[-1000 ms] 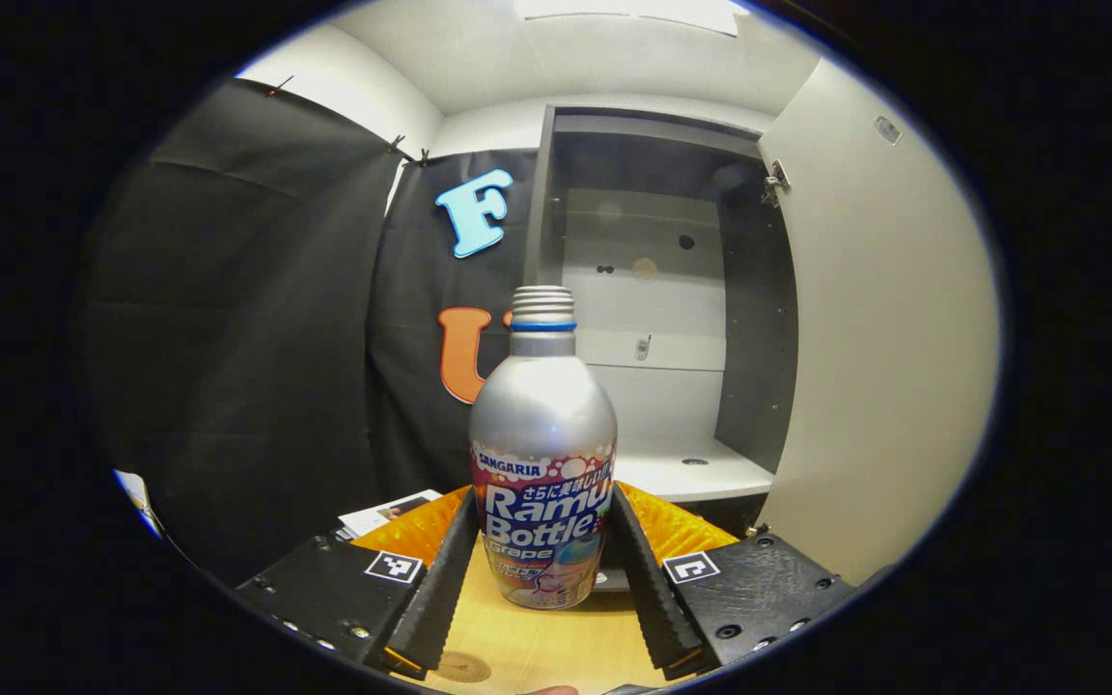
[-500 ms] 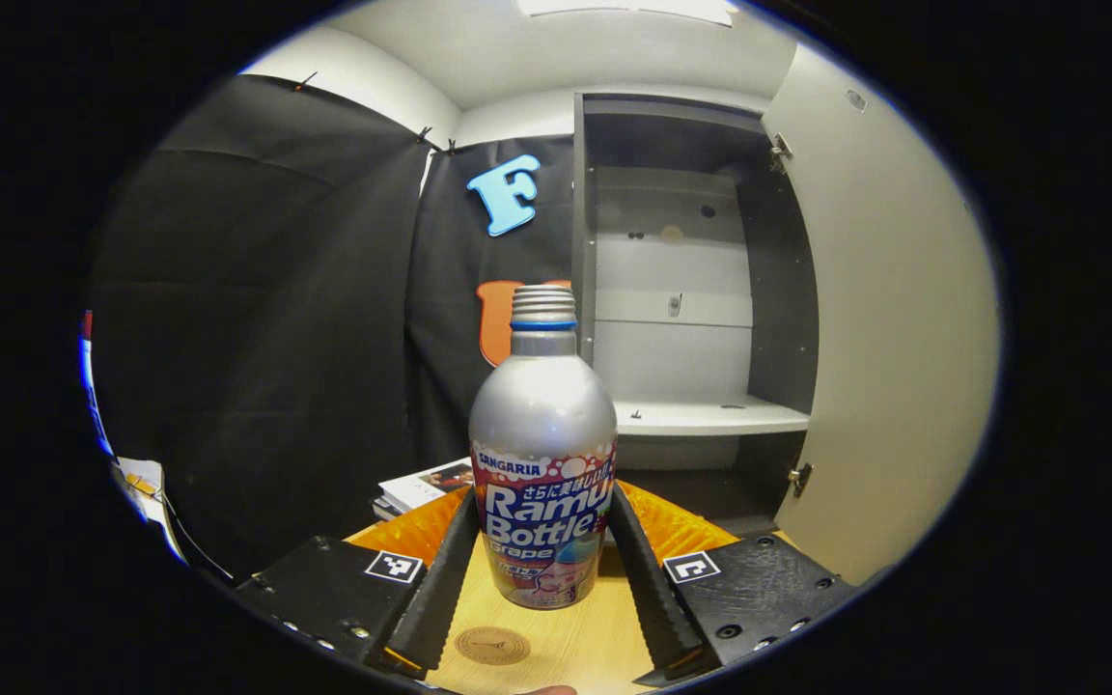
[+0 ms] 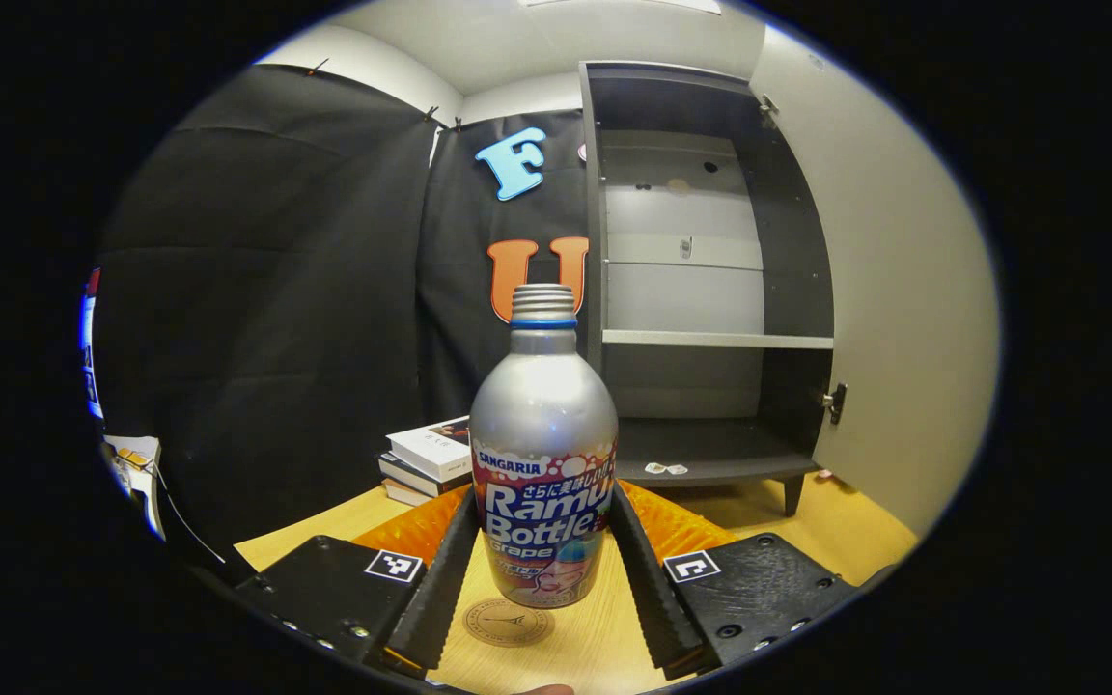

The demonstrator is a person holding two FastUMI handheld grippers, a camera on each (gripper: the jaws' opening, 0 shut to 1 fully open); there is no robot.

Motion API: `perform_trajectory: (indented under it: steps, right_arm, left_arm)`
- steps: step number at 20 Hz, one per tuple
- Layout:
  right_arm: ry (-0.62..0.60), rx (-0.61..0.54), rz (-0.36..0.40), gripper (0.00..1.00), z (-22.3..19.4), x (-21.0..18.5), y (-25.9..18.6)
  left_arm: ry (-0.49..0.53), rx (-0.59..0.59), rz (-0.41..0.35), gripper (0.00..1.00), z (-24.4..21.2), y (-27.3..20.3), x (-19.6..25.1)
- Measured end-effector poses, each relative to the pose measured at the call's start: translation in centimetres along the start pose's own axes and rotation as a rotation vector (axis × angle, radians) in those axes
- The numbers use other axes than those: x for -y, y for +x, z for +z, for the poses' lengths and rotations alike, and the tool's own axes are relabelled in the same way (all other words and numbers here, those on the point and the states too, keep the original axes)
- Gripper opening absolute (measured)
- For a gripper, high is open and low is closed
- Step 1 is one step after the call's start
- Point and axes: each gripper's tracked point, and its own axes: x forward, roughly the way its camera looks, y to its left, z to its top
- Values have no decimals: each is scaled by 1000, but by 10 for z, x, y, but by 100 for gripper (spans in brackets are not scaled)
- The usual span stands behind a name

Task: Open the cabinet door with the right hand, grasp the bottle in the cabinet with the left hand and place it on the coaster, then close the cabinet door with the right hand.

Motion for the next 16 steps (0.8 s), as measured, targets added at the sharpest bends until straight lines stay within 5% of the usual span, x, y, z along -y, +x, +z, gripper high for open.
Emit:
perform_trajectory:
  steps: [7, 16]
  right_arm:
    - [-38, -135, 42, 100, -47, -23, 33]
    - [-63, -183, 75, 100, -56, -37, 42]
  left_arm:
    - [50, -15, 44, 76, -71, 8, -23]
    - [41, -72, 64, 76, -128, 33, -24]
